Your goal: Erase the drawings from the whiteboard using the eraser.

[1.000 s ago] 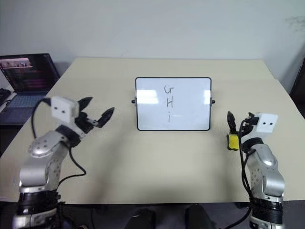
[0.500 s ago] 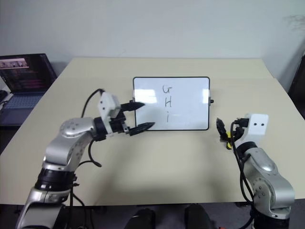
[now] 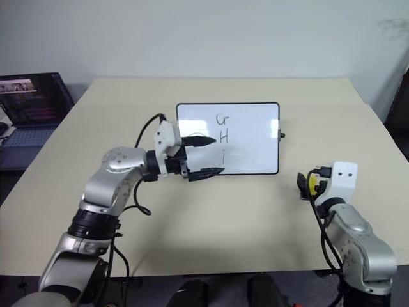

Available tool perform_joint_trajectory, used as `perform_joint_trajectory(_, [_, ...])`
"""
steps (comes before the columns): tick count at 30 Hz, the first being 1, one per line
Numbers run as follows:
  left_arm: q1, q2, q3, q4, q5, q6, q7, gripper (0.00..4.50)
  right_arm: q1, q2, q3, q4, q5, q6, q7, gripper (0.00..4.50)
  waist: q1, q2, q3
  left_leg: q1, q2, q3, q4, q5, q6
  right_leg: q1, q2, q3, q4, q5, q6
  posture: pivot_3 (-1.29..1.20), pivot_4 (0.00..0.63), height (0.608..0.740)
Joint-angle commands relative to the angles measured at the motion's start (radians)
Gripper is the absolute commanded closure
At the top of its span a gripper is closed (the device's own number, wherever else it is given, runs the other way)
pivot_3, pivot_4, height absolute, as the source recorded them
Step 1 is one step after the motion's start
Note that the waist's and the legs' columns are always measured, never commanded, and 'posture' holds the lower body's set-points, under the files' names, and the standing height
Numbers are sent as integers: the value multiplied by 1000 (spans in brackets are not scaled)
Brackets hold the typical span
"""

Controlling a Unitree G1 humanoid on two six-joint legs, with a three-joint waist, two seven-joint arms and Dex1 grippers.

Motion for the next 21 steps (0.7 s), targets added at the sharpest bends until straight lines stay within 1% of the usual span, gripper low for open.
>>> perform_joint_trajectory(1, [6, -3, -1, -30, 6, -21, -3, 0, -26, -23, -3, 28, -21, -20, 28, 45, 0, 0, 0, 0, 0, 0, 0, 0, 0, 0, 0, 0, 0, 0, 0, 0, 150, 740])
perform_joint_trajectory(13, [31, 3, 5, -54, 10, -12, 5, 0, -43, -21, 24, 125, -78, -61, 81, 45, 0, 0, 0, 0, 0, 1, 0, 0, 0, 0, 0, 1, 0, 0, 0, 0, 150, 740])
perform_joint_trajectory(21, [32, 3, 4, -62, 13, -6, 6, 0, -51, -20, 18, 176, -109, -88, 104, 45, 0, 0, 0, 0, 0, 1, 0, 0, 0, 0, 0, 1, 0, 0, 0, 0, 150, 740])
